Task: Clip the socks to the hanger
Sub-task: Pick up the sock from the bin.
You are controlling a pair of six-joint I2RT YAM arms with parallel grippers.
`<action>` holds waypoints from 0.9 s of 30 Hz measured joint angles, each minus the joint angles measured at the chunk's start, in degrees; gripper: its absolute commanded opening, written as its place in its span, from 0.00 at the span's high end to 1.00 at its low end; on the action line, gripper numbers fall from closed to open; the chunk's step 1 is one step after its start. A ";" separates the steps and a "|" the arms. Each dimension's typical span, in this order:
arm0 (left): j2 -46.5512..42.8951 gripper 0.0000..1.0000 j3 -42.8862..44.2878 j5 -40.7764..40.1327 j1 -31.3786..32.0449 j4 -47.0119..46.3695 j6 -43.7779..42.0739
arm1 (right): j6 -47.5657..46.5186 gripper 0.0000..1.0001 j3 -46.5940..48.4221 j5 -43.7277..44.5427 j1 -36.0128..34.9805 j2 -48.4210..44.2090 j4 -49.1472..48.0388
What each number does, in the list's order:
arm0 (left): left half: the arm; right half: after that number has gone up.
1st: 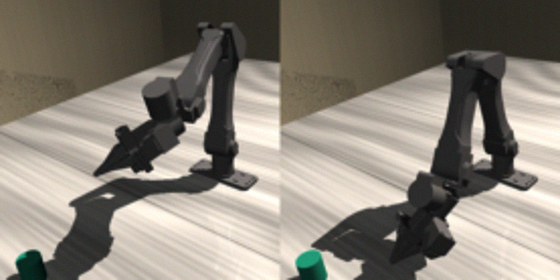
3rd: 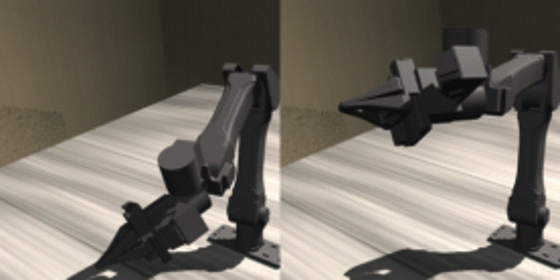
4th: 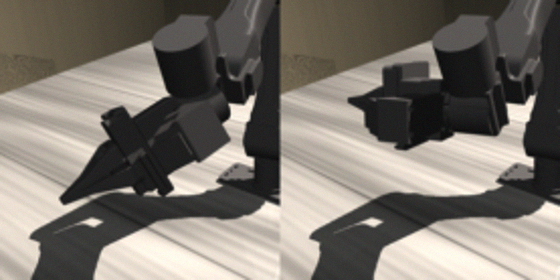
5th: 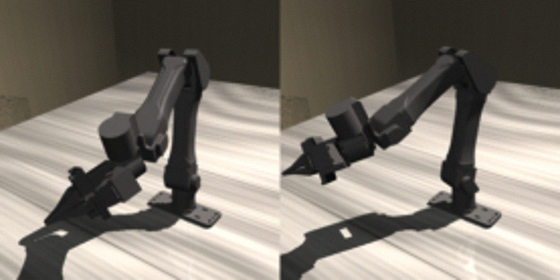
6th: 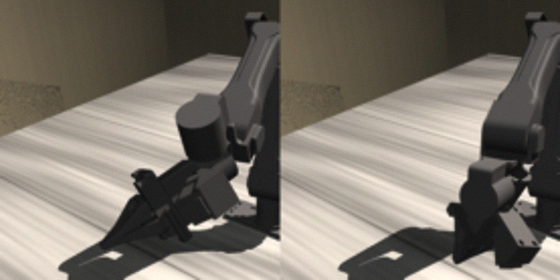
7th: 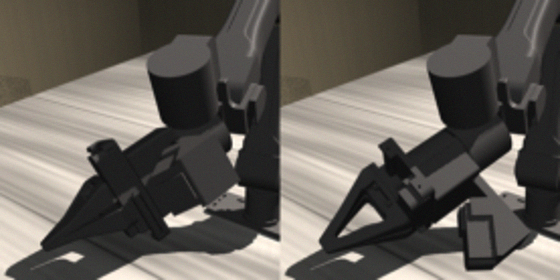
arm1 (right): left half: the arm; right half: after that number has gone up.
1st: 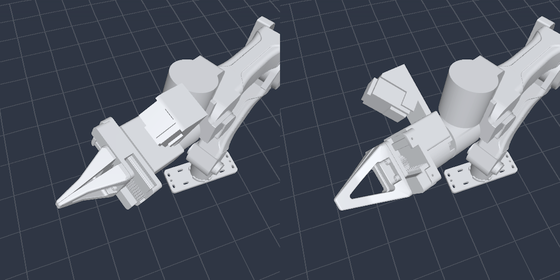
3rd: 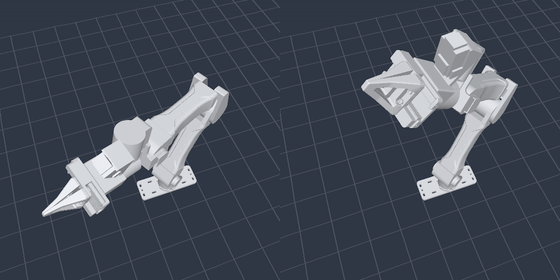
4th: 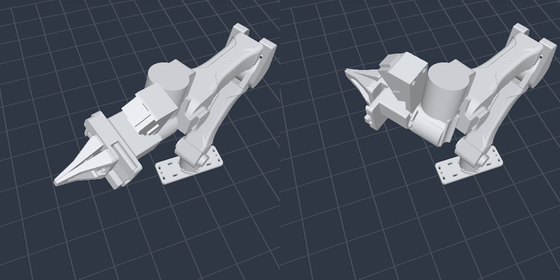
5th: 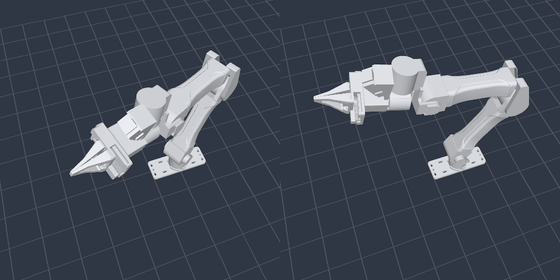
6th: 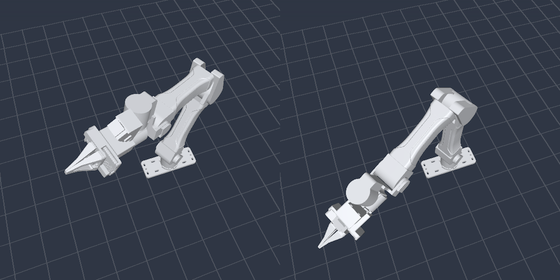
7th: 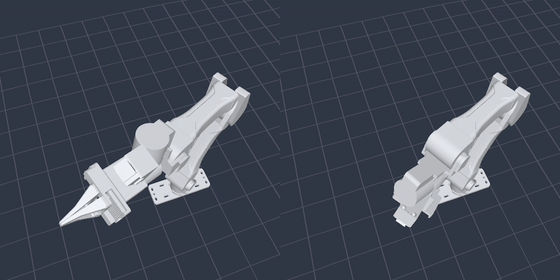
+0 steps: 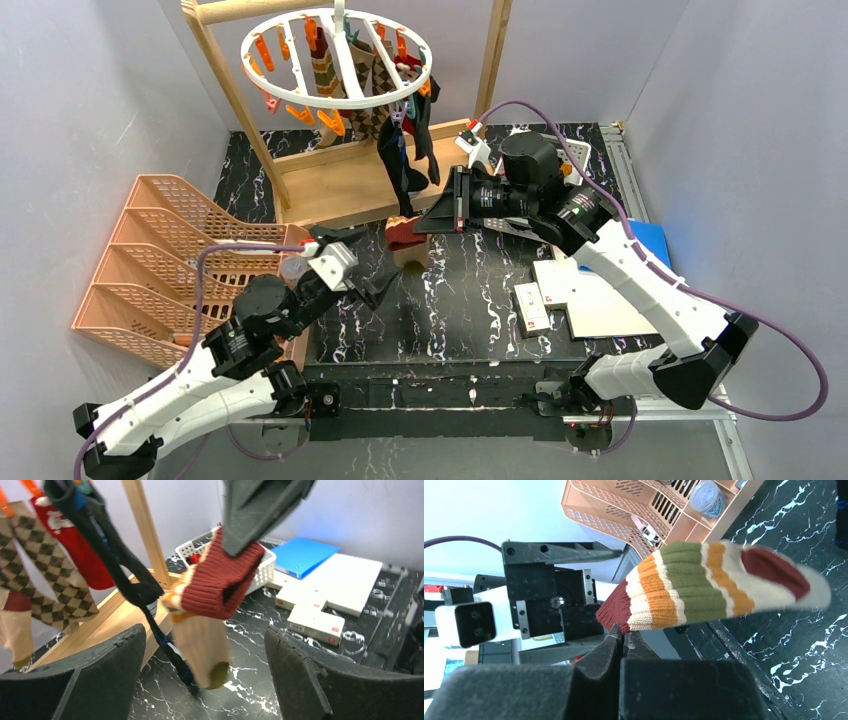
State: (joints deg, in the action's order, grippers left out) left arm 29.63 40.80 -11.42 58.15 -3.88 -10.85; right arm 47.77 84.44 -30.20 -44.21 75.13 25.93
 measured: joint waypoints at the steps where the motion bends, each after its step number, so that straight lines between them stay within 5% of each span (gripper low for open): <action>1: 1.05 0.23 0.17 1.42 0.00 -0.02 -0.87 | -0.17 0.99 0.42 -0.13 0.00 0.33 0.35; 17: 3.61 0.34 1.51 5.44 0.00 -0.20 -13.00 | -0.52 0.99 1.40 -4.13 0.09 0.85 1.14; 20: 3.69 0.50 1.57 5.25 0.00 -0.26 -16.48 | 0.09 0.99 1.40 -4.96 0.26 1.07 1.11; 24: 4.55 0.86 1.70 5.51 0.00 -0.33 -19.91 | 0.55 0.99 1.40 -5.84 0.33 1.11 1.01; 27: 5.40 0.98 2.08 5.86 0.00 -0.50 -21.51 | 1.16 0.99 1.40 -6.16 0.33 1.11 0.94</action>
State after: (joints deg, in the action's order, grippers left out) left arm 35.03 42.87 -5.56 58.15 -4.38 -32.36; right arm 48.93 85.84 -36.36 -43.88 76.25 26.87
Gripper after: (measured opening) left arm 0.126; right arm 0.042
